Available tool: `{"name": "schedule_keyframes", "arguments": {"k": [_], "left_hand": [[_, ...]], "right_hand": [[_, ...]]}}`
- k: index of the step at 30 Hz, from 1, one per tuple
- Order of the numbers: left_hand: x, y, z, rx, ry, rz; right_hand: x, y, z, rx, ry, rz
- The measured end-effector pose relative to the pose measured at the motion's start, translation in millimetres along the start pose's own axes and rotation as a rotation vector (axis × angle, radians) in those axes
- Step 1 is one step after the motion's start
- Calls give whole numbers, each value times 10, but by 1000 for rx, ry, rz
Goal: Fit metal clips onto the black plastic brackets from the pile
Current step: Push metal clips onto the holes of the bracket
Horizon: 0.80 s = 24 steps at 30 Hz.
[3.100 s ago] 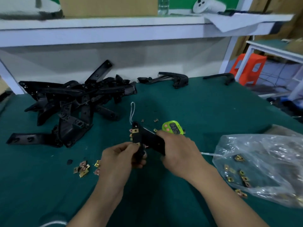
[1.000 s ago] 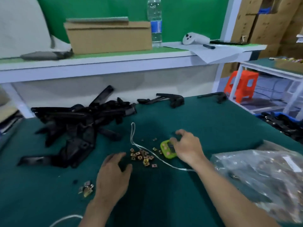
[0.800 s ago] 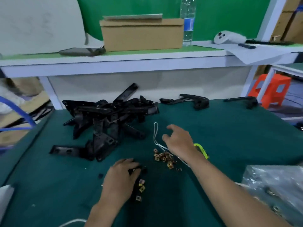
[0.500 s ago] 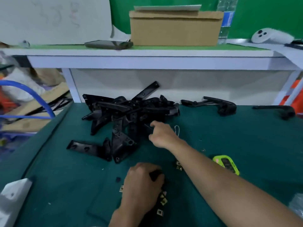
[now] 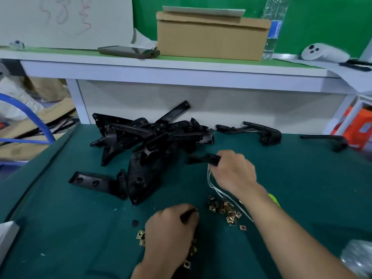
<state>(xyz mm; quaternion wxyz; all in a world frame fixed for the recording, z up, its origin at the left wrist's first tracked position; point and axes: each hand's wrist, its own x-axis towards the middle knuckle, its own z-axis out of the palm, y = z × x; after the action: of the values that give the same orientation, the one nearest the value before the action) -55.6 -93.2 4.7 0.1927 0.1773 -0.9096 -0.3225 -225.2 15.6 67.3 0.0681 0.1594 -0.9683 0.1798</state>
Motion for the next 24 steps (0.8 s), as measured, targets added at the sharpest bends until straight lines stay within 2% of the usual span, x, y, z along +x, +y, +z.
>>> {"name": "schedule_keyframes", "arguments": {"k": [2, 6, 8, 11, 14, 20, 24], "left_hand": [[-6, 30, -21, -76, 37, -32], [-13, 50, -27, -198, 43, -57], [-14, 31, -3, -188, 45, -59], [-32, -15, 35, -119, 46, -52], [-74, -34, 85, 3, -4, -9], [-249, 155, 268, 147, -191, 299], [-255, 197, 366, 287, -304, 346]], "right_hand": [[-271, 225, -136, 229, -56, 24], [-844, 506, -157, 917, -304, 150], [-1034, 619, -83, 1057, -364, 169], [-1185, 721, -37, 1038, -401, 202], [-1216, 784, -61, 947, -284, 235], [-1237, 883, -81, 577, -128, 226], [-1239, 871, -9, 458, 57, 166]]}}
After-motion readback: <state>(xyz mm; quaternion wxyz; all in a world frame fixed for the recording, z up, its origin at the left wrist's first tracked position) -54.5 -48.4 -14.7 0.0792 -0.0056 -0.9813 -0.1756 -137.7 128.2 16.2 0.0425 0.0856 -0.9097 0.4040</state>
